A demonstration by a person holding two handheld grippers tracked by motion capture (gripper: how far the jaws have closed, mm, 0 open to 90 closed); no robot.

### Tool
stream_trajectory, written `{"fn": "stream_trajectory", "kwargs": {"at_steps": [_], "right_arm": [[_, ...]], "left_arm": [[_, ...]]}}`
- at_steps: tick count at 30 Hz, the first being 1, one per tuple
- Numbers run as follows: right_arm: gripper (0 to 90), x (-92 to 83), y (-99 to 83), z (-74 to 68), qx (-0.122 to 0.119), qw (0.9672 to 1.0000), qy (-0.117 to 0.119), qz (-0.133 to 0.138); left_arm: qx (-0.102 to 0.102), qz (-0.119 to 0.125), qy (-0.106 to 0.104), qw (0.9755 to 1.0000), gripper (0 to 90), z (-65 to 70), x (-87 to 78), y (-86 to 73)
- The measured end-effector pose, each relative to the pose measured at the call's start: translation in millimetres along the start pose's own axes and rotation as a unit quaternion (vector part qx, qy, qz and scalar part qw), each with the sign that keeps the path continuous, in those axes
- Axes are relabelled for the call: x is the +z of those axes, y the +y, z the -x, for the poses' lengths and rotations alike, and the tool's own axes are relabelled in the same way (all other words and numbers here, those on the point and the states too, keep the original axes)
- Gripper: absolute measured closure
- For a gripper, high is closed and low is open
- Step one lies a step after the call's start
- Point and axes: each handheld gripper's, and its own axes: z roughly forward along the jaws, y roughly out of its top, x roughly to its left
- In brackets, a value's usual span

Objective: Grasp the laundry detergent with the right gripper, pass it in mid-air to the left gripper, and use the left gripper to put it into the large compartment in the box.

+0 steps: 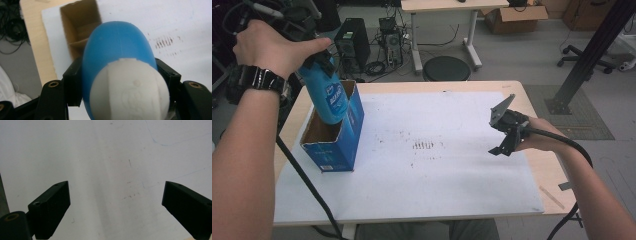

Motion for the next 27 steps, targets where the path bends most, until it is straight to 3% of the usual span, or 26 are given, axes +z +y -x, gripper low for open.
{"fn": "stream_trajectory", "kwargs": {"at_steps": [5,9,16,27], "right_arm": [[7.9,-3.6,-8.8,1.3,0.005,1.0000,-0.006,-0.006],[7.9,-10.4,-14.5,2.5,0.010,0.9999,-0.011,-0.001],[7.8,-17.0,-23.0,4.3,0.018,0.9997,-0.014,-0.001],[7.9,-14.0,-26.0,4.1,0.019,0.9997,-0.010,-0.008]], "left_arm": [[-0.041,0.008,0.012,0.9991,37.6,-14.3,1.4,-1.4],[-0.060,0.012,0.016,0.9980,37.6,-22.4,4.9,-3.1],[-0.073,0.009,0.026,0.9970,37.6,-31.4,19.0,-7.8],[-0.085,-0.008,0.026,0.9960,37.6,-41.1,56.8,-16.1]]}}
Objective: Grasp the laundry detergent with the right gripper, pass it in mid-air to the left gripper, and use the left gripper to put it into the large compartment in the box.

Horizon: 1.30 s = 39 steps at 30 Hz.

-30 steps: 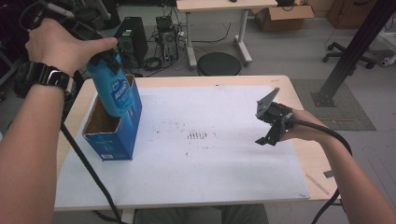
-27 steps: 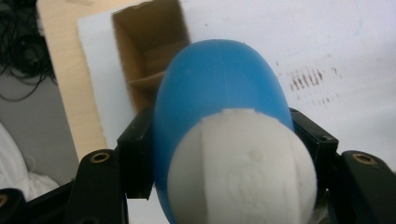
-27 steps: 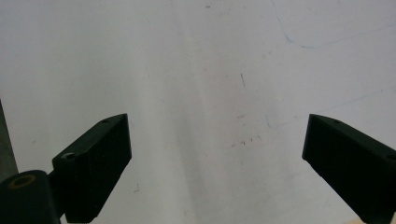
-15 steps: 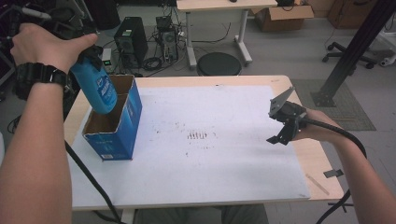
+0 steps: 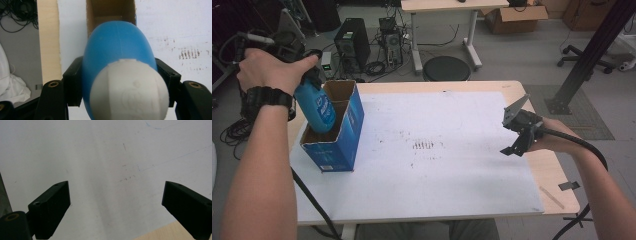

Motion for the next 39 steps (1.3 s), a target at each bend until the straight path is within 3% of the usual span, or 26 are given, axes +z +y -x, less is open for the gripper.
{"fn": "stream_trajectory", "kwargs": {"at_steps": [4,20,39], "right_arm": [[7.9,1.2,0.6,0.0,0.000,1.0000,-0.001,-0.002],[8.0,7.2,1.1,-1.3,0.000,1.0000,0.008,-0.003],[8.0,11.4,2.0,-2.4,0.001,0.9999,0.011,-0.005]], "left_arm": [[-0.007,-0.004,0.000,1.0000,37.6,-1.6,17.3,-2.5],[-0.003,-0.047,-0.006,0.9989,37.6,-1.1,85.1,-15.9],[-0.001,-0.064,-0.001,0.9980,37.6,1.3,120.7,-27.0]]}}
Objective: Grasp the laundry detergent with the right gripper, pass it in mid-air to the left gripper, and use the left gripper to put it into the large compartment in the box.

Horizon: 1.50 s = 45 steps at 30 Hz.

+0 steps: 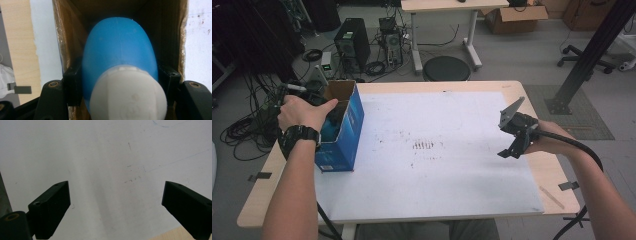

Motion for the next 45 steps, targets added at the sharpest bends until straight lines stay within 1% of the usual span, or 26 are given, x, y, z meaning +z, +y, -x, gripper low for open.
{"fn": "stream_trajectory", "kwargs": {"at_steps": [9,11,16,23,24,28,30,36,39,41,42,45], "right_arm": [[7.9,1.6,-2.1,-0.2,0.002,1.0000,0.000,-0.001],[8.0,2.0,-2.3,-0.3,0.003,1.0000,0.001,-0.002],[7.9,2.6,-2.8,-0.9,0.003,1.0000,0.002,-0.002],[7.9,4.4,-3.9,-2.4,0.003,1.0000,0.001,-0.006],[7.9,4.3,-4.1,-2.6,0.003,1.0000,0.001,-0.007],[8.0,3.3,-4.4,-2.7,0.003,1.0000,0.000,-0.007],[8.0,2.5,-4.6,-3.0,0.004,1.0000,0.001,-0.007],[8.0,0.4,-4.7,-2.9,0.004,1.0000,-0.001,-0.008],[8.1,-0.7,-4.0,-3.7,0.004,1.0000,-0.001,-0.006],[8.0,-1.3,-3.3,-4.0,0.003,1.0000,0.000,-0.006],[8.0,-1.6,-2.9,-4.1,0.003,1.0000,0.000,-0.007],[8.0,-3.3,-0.9,-5.2,0.002,1.0000,0.000,-0.006]], "left_arm": [[0.002,-0.007,-0.001,1.0000,37.6,-0.7,11.3,-2.0],[0.000,-0.004,-0.001,1.0000,37.5,-0.8,12.1,-2.0],[0.005,-0.006,0.000,1.0000,37.4,0.3,12.6,-1.5],[0.002,-0.004,-0.009,0.9999,36.8,-0.7,12.7,-1.6],[0.002,-0.005,-0.009,0.9999,35.2,-0.5,12.4,-1.5],[0.003,-0.006,-0.013,0.9999,34.3,-0.1,11.0,-2.0],[0.003,-0.009,-0.013,0.9999,31.4,0.0,9.7,-2.8],[0.003,0.000,-0.005,1.0000,29.7,-1.4,-2.0,-4.5],[0.012,0.001,-0.006,0.9999,27.6,1.0,-11.2,-5.3],[0.017,0.002,0.003,0.9999,27.6,2.5,-17.0,-5.4],[0.021,0.001,0.006,0.9998,27.6,3.2,-22.1,-5.6],[0.027,0.004,0.019,0.9994,26.5,3.1,-35.7,-6.0]]}}
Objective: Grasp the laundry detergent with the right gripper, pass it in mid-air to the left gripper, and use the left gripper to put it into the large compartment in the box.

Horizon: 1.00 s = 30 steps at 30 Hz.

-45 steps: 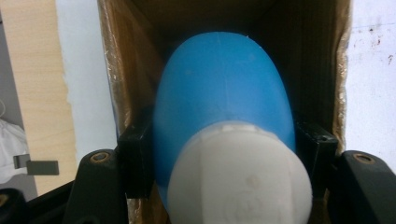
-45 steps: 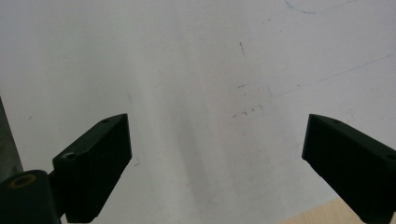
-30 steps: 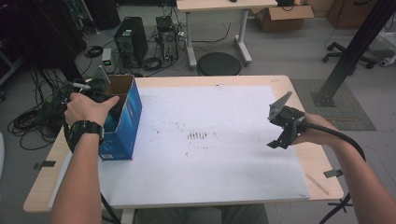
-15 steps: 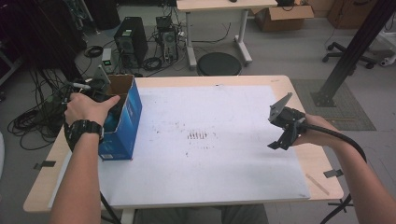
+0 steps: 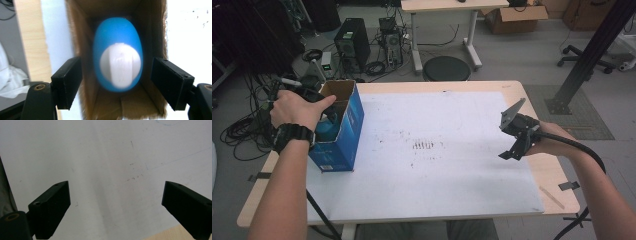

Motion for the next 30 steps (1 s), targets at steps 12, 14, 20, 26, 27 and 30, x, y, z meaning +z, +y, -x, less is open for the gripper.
{"fn": "stream_trajectory", "kwargs": {"at_steps": [12,14,20,26,27,30], "right_arm": [[8.0,-7.7,7.1,-2.2,-0.006,0.9999,-0.003,0.010],[8.0,-8.0,8.9,-1.8,-0.005,0.9999,-0.001,0.012],[8.0,-8.6,14.3,-1.9,-0.006,0.9998,0.000,0.018],[7.9,-9.3,18.3,-1.5,-0.006,0.9997,0.003,0.025],[7.9,-9.3,19.2,-1.3,-0.006,0.9995,0.006,0.030],[7.6,-9.2,21.2,-1.3,-0.007,0.9994,0.009,0.033]], "left_arm": [[0.062,0.059,-0.018,0.9962,22.6,25.6,-49.6,-4.0],[0.086,0.065,-0.025,0.9939,22.2,38.8,-50.2,-4.0],[0.152,0.070,-0.049,0.9846,21.1,77.7,-46.6,-2.3],[0.214,0.072,-0.069,0.9717,18.1,114.4,-39.1,-2.7],[0.221,0.072,-0.069,0.9701,17.1,118.3,-37.8,-2.7],[0.240,0.069,-0.080,0.9649,16.3,132.3,-30.7,-3.2]]}}
